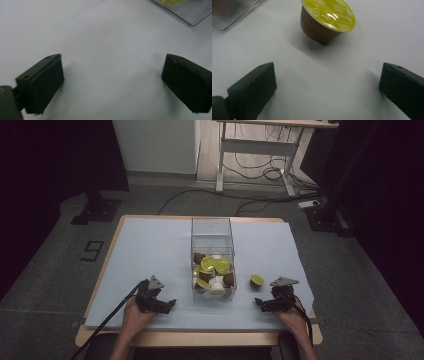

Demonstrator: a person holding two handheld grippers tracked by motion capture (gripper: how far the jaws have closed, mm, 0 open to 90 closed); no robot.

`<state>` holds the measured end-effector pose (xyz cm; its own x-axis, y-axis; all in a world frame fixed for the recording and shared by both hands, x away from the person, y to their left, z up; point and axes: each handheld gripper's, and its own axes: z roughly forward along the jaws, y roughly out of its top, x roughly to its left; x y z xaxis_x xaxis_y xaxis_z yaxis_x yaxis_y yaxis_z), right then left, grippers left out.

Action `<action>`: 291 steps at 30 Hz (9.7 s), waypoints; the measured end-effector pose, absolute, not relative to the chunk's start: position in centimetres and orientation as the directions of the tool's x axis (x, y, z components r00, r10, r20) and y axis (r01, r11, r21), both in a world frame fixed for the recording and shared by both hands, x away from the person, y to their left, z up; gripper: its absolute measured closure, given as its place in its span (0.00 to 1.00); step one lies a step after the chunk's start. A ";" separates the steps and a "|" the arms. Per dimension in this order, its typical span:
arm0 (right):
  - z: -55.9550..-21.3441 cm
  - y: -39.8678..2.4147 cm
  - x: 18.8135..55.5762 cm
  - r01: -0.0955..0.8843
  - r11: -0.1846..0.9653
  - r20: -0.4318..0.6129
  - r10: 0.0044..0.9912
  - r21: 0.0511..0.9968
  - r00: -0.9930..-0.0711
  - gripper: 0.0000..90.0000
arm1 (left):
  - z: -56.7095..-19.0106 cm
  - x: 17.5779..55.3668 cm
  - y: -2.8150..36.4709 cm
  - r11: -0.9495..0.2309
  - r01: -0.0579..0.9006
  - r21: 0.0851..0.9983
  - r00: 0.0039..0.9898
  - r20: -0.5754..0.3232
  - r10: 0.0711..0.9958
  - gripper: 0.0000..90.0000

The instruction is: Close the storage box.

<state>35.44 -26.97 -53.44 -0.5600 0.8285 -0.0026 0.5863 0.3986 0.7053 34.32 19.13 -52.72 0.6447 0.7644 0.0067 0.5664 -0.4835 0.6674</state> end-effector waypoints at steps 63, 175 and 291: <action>-48.2 -22.1 32.2 0.455 0.463 0.054 0.654 0.761 -0.755 0.61 | -47.4 30.0 13.3 -0.476 0.371 0.797 0.829 -0.053 0.557 0.60; -45.6 -14.3 36.7 0.339 0.507 -0.059 0.617 0.793 -0.785 0.92 | -46.6 36.4 9.5 -0.433 0.380 0.818 0.792 -0.047 0.608 0.92; -46.1 -12.8 43.8 0.408 0.456 -0.052 0.715 0.791 -0.698 0.76 | -46.3 42.8 8.6 -0.424 0.420 0.802 0.704 0.007 0.710 0.82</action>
